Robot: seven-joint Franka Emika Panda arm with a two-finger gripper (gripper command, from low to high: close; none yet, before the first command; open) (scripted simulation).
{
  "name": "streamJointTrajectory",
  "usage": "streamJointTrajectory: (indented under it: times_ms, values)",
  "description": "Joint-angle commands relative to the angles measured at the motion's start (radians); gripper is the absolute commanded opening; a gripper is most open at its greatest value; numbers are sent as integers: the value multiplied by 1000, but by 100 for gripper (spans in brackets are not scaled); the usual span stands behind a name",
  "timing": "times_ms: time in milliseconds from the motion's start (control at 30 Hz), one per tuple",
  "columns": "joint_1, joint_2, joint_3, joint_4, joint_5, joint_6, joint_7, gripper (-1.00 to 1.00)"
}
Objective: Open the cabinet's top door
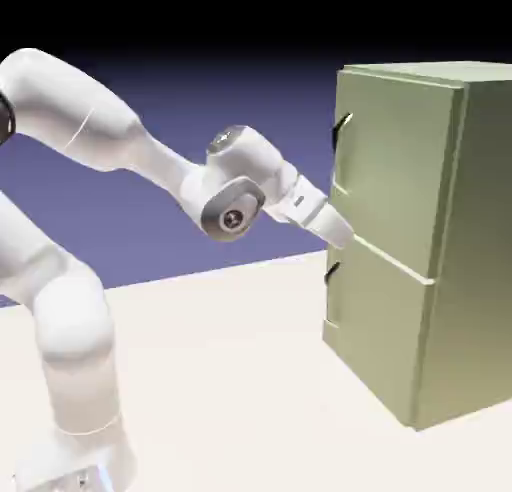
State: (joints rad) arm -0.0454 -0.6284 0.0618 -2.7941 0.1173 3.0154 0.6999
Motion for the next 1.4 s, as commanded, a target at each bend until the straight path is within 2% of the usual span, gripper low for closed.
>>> streamJointTrajectory:
  times_ms: [0,1367]
  values:
    - [-21,-22,23,6,44,-8,-15,0]
    - [-894,-910,962,248,1827,-337,-641,0]
